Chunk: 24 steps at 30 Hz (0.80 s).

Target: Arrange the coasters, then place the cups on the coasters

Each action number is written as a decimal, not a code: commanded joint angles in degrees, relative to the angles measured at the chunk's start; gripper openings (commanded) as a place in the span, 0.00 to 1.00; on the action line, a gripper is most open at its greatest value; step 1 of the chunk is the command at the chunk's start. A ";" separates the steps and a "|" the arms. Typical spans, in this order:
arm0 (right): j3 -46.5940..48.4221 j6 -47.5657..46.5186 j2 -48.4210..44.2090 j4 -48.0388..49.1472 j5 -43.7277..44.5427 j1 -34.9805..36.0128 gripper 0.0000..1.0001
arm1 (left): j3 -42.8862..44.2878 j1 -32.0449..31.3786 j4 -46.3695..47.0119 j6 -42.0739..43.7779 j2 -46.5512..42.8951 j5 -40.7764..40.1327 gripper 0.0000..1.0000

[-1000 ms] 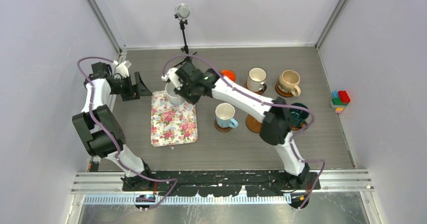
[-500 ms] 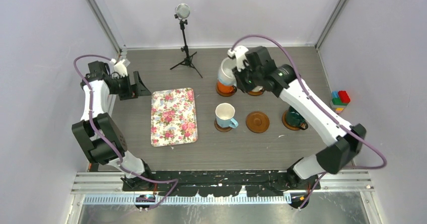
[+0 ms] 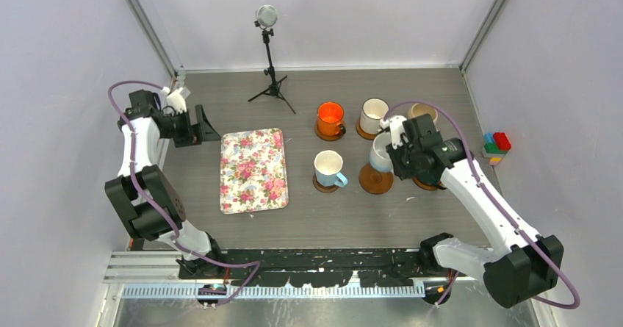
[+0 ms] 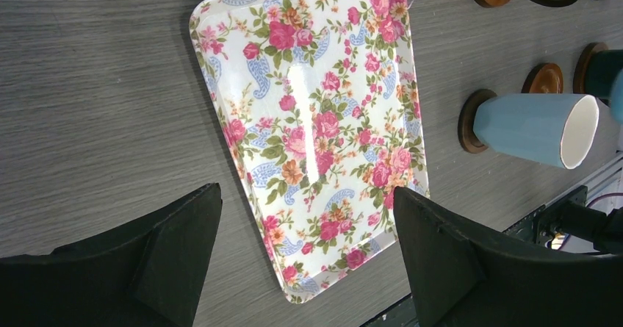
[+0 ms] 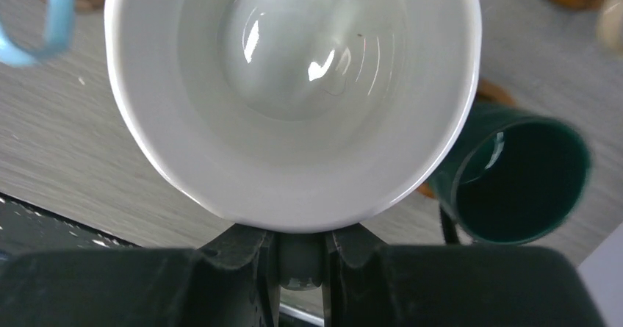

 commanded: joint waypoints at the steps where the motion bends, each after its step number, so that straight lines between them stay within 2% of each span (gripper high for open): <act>1: -6.28 -1.72 -2.67 7.83 -1.03 -0.28 0.00 | -0.57 0.35 0.93 0.37 -1.91 1.05 0.89; 15: -12.71 1.57 2.60 17.12 -0.39 -0.29 0.00 | -2.60 0.36 1.32 1.76 -2.13 0.76 0.90; 24: -13.29 3.12 7.02 17.57 -1.06 -0.35 0.00 | -2.26 0.37 0.58 1.39 -2.07 2.54 0.90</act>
